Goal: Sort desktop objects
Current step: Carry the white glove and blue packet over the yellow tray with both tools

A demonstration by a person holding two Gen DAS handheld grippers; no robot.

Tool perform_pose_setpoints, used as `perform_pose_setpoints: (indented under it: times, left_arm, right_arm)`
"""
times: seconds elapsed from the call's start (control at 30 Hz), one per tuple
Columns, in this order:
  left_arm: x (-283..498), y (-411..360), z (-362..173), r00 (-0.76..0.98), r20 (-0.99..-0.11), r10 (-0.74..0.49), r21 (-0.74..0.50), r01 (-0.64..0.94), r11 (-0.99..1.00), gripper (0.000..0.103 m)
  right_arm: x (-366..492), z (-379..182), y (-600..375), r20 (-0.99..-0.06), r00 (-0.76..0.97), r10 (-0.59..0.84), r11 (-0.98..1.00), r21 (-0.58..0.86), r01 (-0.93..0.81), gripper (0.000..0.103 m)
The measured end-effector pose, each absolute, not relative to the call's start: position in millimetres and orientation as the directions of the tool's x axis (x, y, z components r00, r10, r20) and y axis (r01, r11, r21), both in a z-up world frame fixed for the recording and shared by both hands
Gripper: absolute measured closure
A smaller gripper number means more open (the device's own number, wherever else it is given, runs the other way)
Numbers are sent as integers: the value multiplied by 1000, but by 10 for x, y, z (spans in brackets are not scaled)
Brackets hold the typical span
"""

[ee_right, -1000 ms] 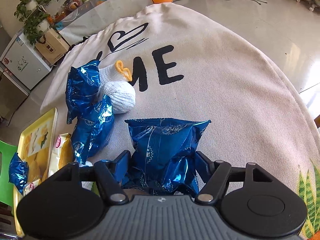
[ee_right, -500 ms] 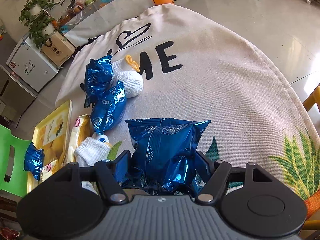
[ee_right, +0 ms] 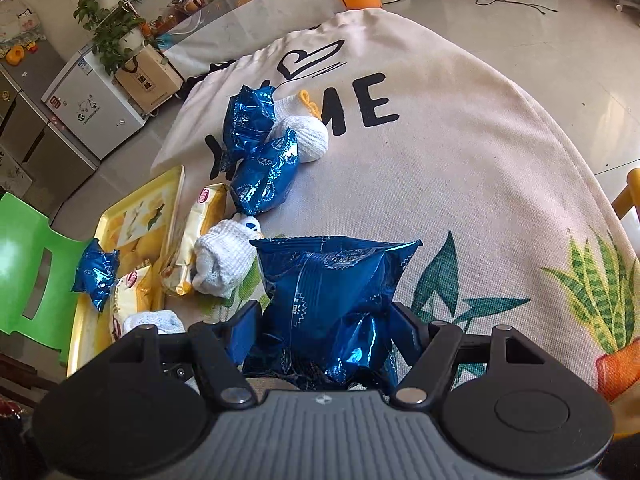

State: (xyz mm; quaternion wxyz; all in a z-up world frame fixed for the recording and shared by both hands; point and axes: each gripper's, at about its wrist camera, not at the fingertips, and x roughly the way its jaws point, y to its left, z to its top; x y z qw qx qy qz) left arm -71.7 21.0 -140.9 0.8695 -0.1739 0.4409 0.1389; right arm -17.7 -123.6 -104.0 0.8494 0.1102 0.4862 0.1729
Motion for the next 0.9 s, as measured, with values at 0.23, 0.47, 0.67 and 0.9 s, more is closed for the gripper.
perform_pose_setpoints:
  times: [0.23, 0.47, 0.67, 0.9]
  left_arm:
    - [-805, 255, -1322, 593, -800, 89, -198, -401, 894, 44]
    - [-871, 325, -1285, 601, -794, 92, -211, -415, 885, 44]
    - [-917, 433, -1273, 600, -794, 100, -224, -441, 869, 44]
    - [-954, 636, -1210, 592, -795, 130, -238, -501, 832, 44]
  right_arm:
    - [-319, -1009, -1201, -787, 463, 408, 913, 346, -217, 33]
    - [-458, -994, -1125, -787, 455, 417, 907, 327, -266, 34]
    - [-512, -992, -1065, -789, 449, 419, 905, 321, -281, 34]
    - [-525, -899, -880, -777, 441, 449, 885, 320, -337, 34]
